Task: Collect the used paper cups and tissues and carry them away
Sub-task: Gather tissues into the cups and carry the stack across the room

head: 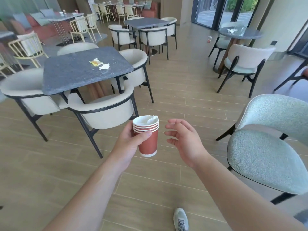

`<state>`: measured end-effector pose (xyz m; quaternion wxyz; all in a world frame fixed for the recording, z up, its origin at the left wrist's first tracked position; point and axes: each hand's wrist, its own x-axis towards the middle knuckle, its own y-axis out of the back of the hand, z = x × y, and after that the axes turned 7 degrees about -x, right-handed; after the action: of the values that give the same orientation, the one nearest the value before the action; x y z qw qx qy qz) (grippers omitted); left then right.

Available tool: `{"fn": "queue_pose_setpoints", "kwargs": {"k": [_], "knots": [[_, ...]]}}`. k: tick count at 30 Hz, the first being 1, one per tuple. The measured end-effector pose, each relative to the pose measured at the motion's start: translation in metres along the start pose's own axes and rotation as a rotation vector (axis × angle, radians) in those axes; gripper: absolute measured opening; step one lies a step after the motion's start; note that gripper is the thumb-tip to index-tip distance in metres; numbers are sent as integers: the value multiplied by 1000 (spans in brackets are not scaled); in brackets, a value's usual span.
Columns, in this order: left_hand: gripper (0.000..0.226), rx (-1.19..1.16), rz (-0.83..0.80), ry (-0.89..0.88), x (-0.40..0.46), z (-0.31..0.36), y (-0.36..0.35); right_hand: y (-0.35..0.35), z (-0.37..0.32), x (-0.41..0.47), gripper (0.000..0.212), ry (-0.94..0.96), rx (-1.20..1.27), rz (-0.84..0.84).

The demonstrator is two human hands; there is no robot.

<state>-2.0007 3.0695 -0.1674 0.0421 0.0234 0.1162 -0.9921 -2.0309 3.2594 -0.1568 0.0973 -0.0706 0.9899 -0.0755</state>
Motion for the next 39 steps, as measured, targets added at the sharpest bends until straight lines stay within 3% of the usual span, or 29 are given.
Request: {"fn": "queue_pose_setpoints", "kwargs": {"k": [5, 13, 17, 23, 28, 32, 36, 39], "knots": [[46, 49, 6, 14, 70, 1, -31, 28, -15, 66, 23, -19, 29, -29], [61, 68, 68, -61, 178, 25, -84, 73, -63, 163, 25, 6, 28, -83], [55, 60, 118, -73, 206, 32, -81, 73, -78, 199, 24, 7, 23, -124], [76, -1, 229, -74, 248, 47, -48, 44, -80, 253, 23, -23, -8, -188], [75, -20, 240, -45, 295, 34, -9, 11, -71, 313, 16, -55, -29, -204], [61, -47, 228, -5, 350, 28, 28, -21, -69, 367, 20, -67, -34, -180], [79, -82, 226, -2, 410, 38, 71, -63, -78, 426, 25, -90, -54, -147], [73, -118, 201, -16, 453, 50, 103, -93, -89, 467, 24, -76, -74, -132]]}}
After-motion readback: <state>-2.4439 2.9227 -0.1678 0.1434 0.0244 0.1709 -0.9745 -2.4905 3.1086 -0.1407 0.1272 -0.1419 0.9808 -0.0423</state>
